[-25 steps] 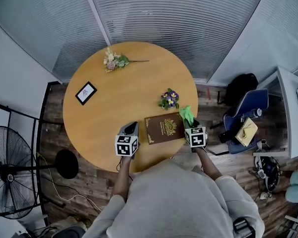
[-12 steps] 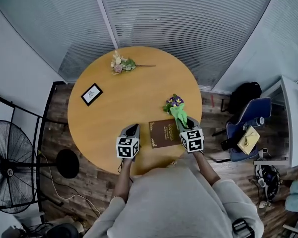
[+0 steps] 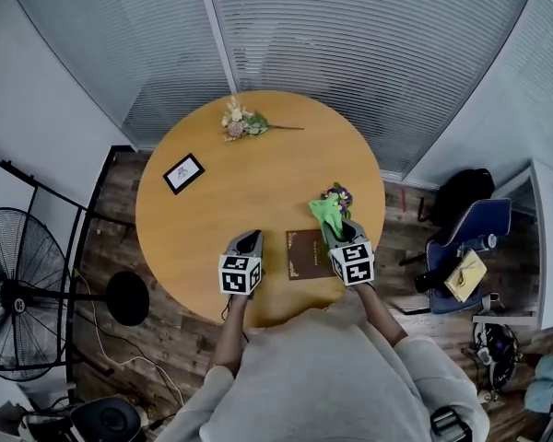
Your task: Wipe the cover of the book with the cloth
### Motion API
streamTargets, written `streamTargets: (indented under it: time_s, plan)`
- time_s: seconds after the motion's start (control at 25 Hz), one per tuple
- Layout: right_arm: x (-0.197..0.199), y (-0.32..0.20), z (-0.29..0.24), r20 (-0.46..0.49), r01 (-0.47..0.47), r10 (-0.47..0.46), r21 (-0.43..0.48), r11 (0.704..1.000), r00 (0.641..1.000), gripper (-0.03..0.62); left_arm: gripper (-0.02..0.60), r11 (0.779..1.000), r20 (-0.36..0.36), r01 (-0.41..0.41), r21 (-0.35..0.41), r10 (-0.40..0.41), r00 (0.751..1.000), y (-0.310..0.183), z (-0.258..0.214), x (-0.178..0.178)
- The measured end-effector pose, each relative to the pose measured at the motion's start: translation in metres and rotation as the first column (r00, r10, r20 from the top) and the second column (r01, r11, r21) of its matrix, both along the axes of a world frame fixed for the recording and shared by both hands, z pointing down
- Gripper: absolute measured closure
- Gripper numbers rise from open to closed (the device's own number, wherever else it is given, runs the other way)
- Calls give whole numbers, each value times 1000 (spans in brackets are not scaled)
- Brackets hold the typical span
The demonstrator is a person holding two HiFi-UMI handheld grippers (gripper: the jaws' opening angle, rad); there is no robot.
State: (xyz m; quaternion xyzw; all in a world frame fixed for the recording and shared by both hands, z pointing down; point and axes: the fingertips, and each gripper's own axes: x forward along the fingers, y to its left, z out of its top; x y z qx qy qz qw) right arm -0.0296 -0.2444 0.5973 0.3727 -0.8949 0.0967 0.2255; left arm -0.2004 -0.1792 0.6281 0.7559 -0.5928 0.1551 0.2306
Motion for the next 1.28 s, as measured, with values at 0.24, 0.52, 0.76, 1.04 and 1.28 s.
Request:
streamTargets:
  time_s: [0.24, 0.52, 0.76, 1.04, 1.28]
  plan:
    - [-13, -1, -2, 5, 22, -22, 5, 1000, 1000, 497, 572, 1000, 3, 14, 6, -14, 1000, 0, -3, -6]
    - [-20, -2, -4, 0, 32, -32, 1, 999, 999, 497, 572, 1000, 3, 19, 3, -19, 1000, -2, -5, -11]
    - [-22, -2, -1, -6, 36, -36, -6, 999, 999, 497, 572, 1000, 2, 19, 3, -19, 1000, -4, -4, -12]
    - [-22, 3, 3, -10, 43, -43, -7, 999, 999, 497, 572, 1000, 2, 16, 7, -16, 1000, -2, -3, -9]
    - [-21, 8, 3, -13, 45, -45, -8, 999, 999, 497, 572, 1000, 1, 21, 7, -21, 1000, 2, -3, -8]
